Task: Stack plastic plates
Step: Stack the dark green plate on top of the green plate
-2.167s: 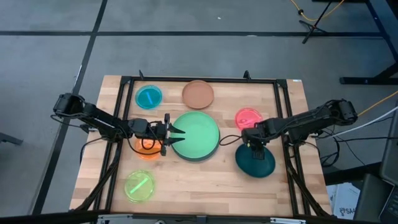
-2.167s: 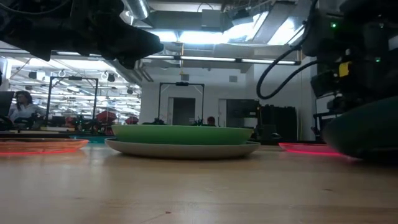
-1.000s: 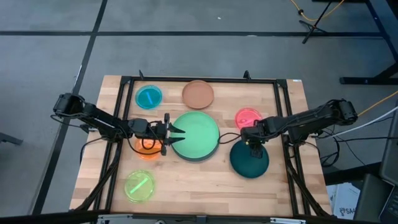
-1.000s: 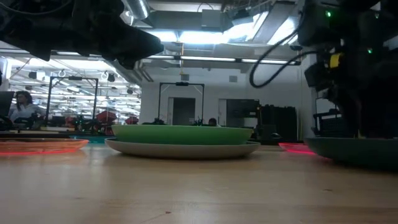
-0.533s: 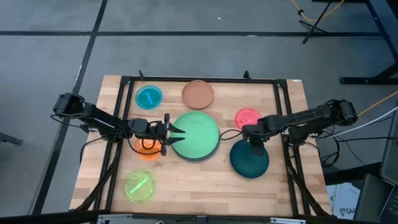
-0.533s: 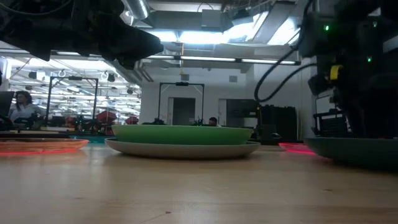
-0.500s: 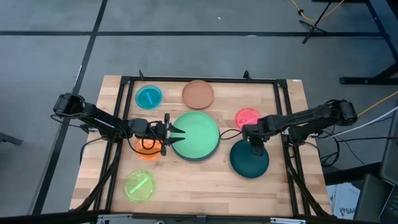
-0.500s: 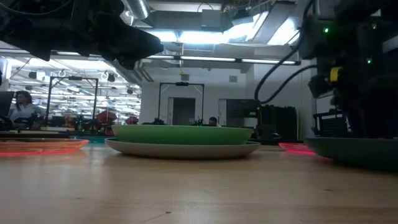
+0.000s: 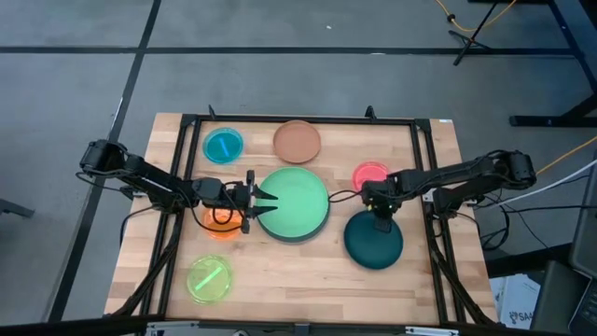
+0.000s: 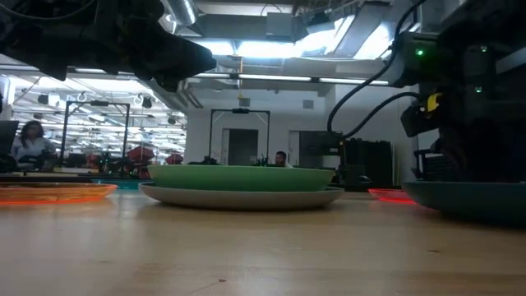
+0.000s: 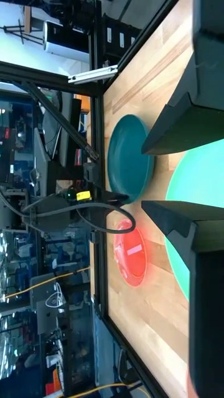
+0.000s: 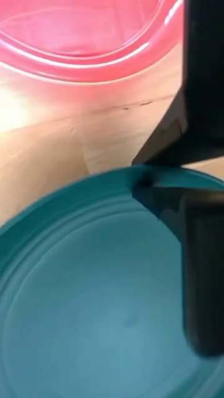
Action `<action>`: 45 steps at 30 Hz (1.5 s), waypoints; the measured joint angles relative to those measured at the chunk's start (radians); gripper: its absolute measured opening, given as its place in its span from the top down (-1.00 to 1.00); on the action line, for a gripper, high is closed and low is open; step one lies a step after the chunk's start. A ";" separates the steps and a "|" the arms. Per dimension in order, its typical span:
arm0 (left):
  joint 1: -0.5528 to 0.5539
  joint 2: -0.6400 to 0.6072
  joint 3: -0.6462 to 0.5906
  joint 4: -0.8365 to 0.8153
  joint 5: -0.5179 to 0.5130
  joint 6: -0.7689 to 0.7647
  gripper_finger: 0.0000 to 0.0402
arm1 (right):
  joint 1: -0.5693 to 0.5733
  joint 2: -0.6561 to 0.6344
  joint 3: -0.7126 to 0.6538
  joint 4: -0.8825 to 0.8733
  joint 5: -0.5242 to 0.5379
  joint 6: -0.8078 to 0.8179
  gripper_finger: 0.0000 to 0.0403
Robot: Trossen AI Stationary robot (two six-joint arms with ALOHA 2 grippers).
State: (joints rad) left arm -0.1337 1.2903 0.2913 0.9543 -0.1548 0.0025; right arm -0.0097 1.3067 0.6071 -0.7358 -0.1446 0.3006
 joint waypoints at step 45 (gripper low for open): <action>0.000 0.000 0.000 0.045 0.015 -0.020 0.39 | -0.164 0.353 0.359 0.752 0.073 -0.044 0.97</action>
State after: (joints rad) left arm -0.1342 1.2903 0.2916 0.9989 -0.1402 -0.0174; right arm -0.1733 1.6597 0.9657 0.0157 -0.0719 0.2567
